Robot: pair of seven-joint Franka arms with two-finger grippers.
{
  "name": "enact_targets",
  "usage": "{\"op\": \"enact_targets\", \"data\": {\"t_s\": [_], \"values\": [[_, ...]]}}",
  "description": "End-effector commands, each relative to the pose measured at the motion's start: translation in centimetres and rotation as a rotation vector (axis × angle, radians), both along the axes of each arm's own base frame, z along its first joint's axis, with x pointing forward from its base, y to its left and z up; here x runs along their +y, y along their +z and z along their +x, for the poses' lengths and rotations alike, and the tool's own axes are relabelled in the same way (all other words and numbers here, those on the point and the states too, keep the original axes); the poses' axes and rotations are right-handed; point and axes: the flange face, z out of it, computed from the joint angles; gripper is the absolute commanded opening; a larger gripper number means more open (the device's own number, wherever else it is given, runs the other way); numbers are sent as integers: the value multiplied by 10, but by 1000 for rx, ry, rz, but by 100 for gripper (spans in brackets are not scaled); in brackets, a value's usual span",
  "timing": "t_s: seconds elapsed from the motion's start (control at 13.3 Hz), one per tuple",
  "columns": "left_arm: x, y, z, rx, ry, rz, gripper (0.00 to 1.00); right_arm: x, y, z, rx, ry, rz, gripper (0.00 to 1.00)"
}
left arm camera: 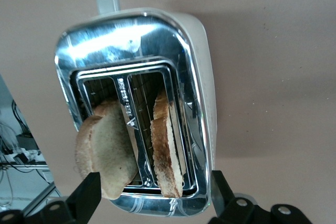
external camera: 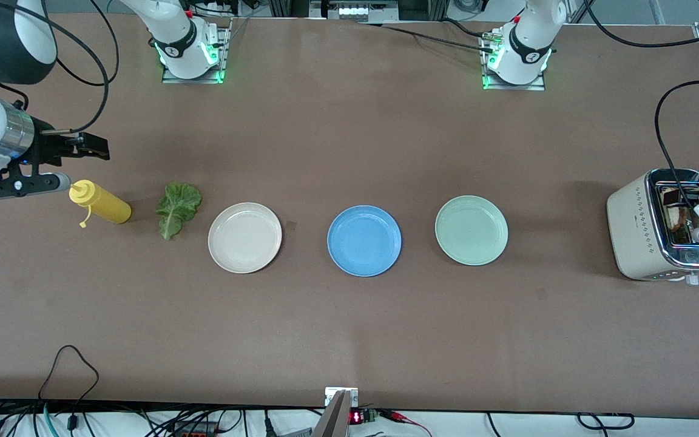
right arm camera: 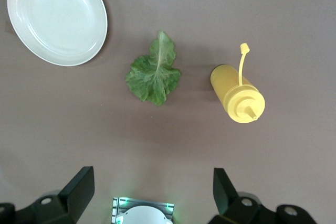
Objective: Make sandwich in blue plate with both arms
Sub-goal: 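Pull bread from the toaster with the left gripper while the right gripper grasps lettuce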
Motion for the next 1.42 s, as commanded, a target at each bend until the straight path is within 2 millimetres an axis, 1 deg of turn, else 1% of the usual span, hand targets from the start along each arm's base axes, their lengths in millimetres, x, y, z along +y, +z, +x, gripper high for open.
{"op": "enact_targets", "data": {"t_s": [0.0,0.07,0.15,0.22,0.3,0.45,0.6,0.67,0.82,0.9,1.05,1.12,1.27,1.35], "values": [[3,-8,-6,0,1,-41,68,1,3,-1,13,6,0,100],[9,-10,-8,-3,22,-56,63,-3,2,0,14,-7,-2,100],[12,-15,-9,1,34,-68,62,-5,-1,4,0,-19,1,100],[13,-19,-9,6,37,-72,59,-1,-17,15,-18,-14,-1,100],[15,-23,-8,5,41,-76,51,4,-31,24,-43,-9,-1,100],[24,-31,-8,-4,49,-76,49,18,-67,34,-87,-27,-10,100],[25,-34,-11,9,52,-80,36,30,-110,27,-124,-37,-15,100],[25,-31,-12,12,48,-81,23,30,-133,22,-153,-65,-16,100],[20,-26,-15,52,47,-101,4,29,-173,10,-212,-74,-7,100],[16,-22,-17,70,69,-132,0,29,-193,4,-238,-76,-1,100],[10,3,-14,97,88,-151,0,20,-223,3,-259,-92,0,100],[10,27,-9,94,84,-146,0,16,-238,4,-254,-101,-3,100],[-3,70,-1,93,73,-140,0,13,-270,4,-256,-122,-5,100],[-12,88,1,101,69,-142,0,7,-284,4,-259,-148,-9,100]]}}
